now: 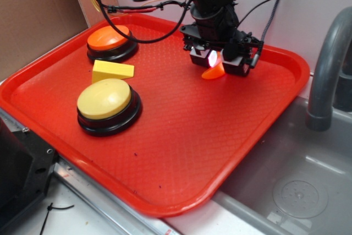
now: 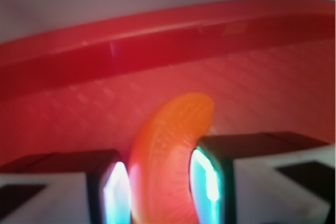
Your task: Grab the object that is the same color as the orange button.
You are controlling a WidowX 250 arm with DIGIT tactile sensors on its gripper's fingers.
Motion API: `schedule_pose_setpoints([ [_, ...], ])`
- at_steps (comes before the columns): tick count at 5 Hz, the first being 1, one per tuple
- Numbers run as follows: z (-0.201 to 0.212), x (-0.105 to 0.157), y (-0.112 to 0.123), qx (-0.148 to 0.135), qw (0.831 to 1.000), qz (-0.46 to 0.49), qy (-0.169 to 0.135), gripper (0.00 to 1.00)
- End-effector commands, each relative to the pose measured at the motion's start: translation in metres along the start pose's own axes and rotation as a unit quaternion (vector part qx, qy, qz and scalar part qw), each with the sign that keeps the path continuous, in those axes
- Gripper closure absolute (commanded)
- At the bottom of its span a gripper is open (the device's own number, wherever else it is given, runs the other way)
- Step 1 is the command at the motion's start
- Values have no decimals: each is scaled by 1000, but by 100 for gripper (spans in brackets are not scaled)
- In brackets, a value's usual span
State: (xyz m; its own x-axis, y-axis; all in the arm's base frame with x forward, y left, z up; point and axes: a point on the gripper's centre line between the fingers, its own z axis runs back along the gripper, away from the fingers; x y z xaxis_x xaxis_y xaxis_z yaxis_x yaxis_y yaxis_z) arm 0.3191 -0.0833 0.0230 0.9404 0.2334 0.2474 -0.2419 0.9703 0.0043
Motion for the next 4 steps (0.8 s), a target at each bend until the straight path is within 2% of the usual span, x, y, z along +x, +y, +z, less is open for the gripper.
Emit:
schedule_pose_setpoints([
  [1,77,1,23,-35,999,6,-21,100],
  [2,111,-10,36,-64,998,-2,-10,100],
  [4,158,-32,53,-93,995,-18,30,100],
])
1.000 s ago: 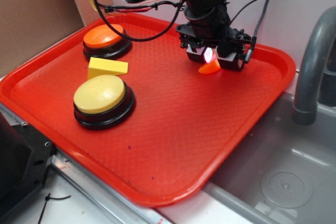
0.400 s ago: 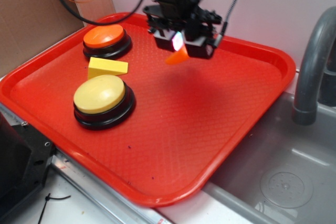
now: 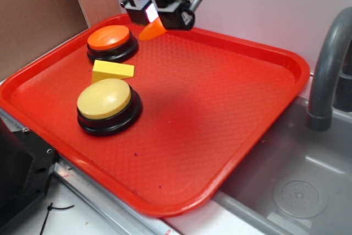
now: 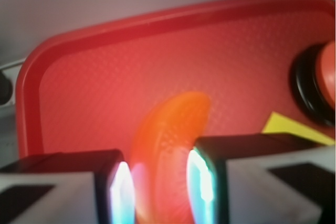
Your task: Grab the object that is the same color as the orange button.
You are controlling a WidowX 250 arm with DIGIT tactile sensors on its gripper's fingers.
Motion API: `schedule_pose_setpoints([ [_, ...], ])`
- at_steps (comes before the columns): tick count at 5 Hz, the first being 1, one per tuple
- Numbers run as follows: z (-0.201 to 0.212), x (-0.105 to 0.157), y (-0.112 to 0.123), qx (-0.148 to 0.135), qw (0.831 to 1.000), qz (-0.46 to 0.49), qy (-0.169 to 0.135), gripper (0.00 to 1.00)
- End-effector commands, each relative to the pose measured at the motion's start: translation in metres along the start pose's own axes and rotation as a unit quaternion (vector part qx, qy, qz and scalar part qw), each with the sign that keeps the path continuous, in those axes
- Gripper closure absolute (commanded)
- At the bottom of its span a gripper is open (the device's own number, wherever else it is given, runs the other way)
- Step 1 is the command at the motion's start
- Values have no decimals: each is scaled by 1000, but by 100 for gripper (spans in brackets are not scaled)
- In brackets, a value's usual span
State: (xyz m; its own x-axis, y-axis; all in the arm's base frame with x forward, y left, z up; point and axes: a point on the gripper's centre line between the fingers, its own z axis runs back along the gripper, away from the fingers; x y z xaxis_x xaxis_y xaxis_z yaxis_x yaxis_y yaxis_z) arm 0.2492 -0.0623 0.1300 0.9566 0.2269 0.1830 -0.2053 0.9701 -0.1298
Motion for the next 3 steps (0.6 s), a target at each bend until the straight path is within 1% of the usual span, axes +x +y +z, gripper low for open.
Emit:
schedule_pose_setpoints([
  [1,44,-4,14,-19,1000,4,13,100],
  [2,50,-9,19,-19,1000,4,25,100],
  [3,47,-9,24,-31,999,27,20,100],
])
